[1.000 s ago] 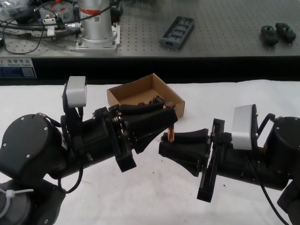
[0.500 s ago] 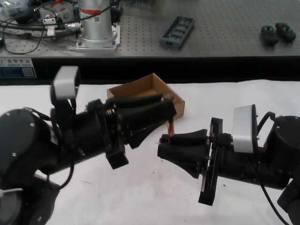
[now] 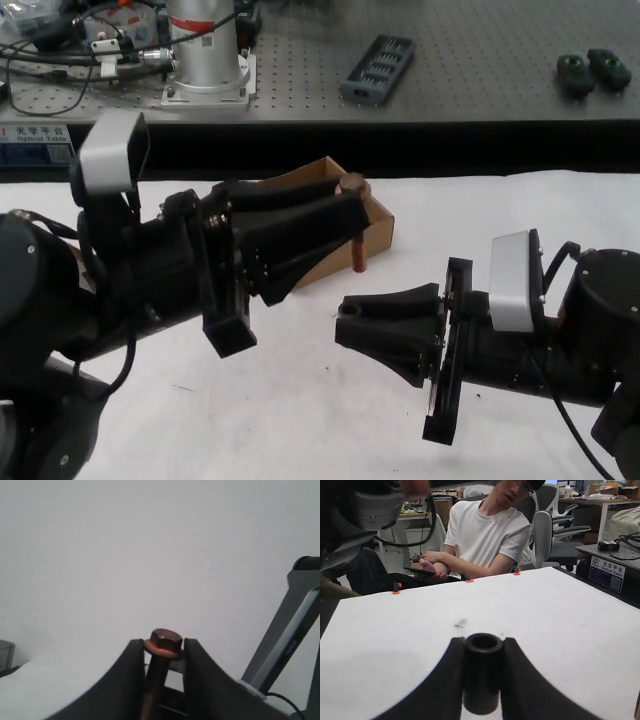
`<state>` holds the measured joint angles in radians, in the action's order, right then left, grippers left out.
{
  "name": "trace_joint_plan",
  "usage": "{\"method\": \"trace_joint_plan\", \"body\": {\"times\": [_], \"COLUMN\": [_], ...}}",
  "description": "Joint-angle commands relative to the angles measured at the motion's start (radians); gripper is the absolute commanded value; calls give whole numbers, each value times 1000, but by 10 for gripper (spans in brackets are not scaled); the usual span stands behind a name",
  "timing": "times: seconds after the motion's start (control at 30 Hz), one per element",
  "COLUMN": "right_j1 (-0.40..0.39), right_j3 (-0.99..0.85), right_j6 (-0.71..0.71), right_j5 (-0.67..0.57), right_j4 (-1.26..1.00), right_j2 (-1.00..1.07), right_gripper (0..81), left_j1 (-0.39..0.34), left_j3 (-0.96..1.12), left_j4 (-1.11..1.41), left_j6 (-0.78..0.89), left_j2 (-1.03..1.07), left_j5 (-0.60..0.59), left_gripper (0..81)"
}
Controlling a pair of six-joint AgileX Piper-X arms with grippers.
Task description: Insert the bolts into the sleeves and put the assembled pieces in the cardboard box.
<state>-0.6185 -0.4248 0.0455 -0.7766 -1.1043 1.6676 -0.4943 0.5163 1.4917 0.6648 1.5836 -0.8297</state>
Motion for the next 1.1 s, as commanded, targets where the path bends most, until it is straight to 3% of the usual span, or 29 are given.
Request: {"method": "trace_joint_plan", "body": {"times": [0.0,0.3,0.73,1.07], "right_j1": [7,7,7,7], "right_j3": [-8,-8,-8,-8], "right_j6": [-10,105,108,112], "right_j5": [-12,-19,-19,-19], "right_j4": [-8,-138,-138,-144], "right_j2": [-15,-15,-15,-15], "right_gripper": [58,58,58,58], "left_j1": [18,14,-42,-44], "left_j3": [1,-1,-1,-1], "left_j4": [-71,-231,-242,-278], "left_j6": [-66,-177,-160,-177], "left_j2": [-12,3,5,29], "left_j5": [-1,64,62,85], "left_gripper": [6,6,6,6]}}
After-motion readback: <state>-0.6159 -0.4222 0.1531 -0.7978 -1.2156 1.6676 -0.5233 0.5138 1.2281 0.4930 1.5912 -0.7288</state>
